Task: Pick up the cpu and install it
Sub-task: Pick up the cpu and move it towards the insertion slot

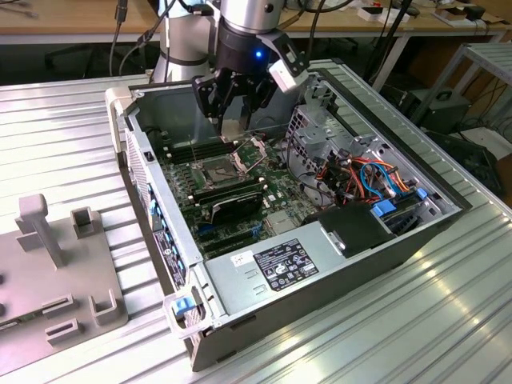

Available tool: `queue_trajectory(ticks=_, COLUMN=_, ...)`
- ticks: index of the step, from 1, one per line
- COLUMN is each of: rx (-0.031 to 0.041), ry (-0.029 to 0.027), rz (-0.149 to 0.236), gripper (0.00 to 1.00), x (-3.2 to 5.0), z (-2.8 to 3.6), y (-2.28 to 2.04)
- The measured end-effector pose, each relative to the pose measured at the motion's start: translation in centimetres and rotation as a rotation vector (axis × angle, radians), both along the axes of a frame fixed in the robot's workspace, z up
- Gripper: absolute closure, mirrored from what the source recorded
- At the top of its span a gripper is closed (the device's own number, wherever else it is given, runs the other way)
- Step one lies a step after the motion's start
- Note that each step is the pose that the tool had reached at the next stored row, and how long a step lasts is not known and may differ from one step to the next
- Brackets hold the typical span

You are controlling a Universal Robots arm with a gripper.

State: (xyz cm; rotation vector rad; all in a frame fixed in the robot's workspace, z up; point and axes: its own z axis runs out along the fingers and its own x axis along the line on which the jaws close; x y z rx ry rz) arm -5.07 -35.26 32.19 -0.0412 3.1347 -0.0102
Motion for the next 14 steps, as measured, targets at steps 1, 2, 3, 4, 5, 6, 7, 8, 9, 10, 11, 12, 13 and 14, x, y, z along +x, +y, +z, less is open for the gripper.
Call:
queue_trajectory(ticks=1, rx=-0.0001, ry=0.0001, rz=0.000, gripper=0.45, x=0.00, z=-0.03, y=0.14)
queue_trajectory(ticks=2, rx=0.0001, ry=-0.0001, rz=0.000, gripper=0.45, x=0.01, z=-0.07, y=0.18)
queue_trajectory(ticks=3, rx=0.0000, ry=0.0000, rz=0.000, gripper=0.45, x=0.01, z=-0.08, y=0.19)
queue_trajectory(ticks=4, rx=-0.0001, ry=0.0000, rz=0.000, gripper=0.45, x=0.00, z=-0.09, y=0.20)
queue_trajectory(ticks=5, rx=0.0000, ry=0.0000, rz=0.000, gripper=0.45, x=0.00, z=-0.09, y=0.20)
queue_trajectory(ticks=6, rx=0.0000, ry=0.0000, rz=0.000, gripper=0.45, x=0.00, z=-0.09, y=0.20)
queue_trajectory(ticks=7, rx=-0.0001, ry=0.0000, rz=0.000, gripper=0.45, x=0.00, z=-0.09, y=0.20)
queue_trajectory(ticks=8, rx=0.0000, ry=0.0000, rz=0.000, gripper=0.45, x=0.00, z=-0.10, y=0.20)
queue_trajectory(ticks=9, rx=0.0000, ry=0.0000, rz=0.000, gripper=0.45, x=0.00, z=-0.10, y=0.20)
queue_trajectory(ticks=10, rx=0.0000, ry=0.0000, rz=0.000, gripper=0.45, x=0.00, z=-0.10, y=0.20)
queue_trajectory(ticks=11, rx=0.0000, ry=0.0000, rz=0.000, gripper=0.45, x=0.00, z=-0.11, y=0.20)
queue_trajectory(ticks=12, rx=0.0000, ry=0.0000, rz=0.000, gripper=0.45, x=0.00, z=-0.12, y=0.20)
queue_trajectory(ticks=13, rx=0.0001, ry=0.0000, rz=0.000, gripper=0.45, x=0.00, z=-0.15, y=0.20)
queue_trajectory(ticks=14, rx=0.0002, ry=-0.0001, rz=0.000, gripper=0.45, x=0.00, z=-0.18, y=0.20)
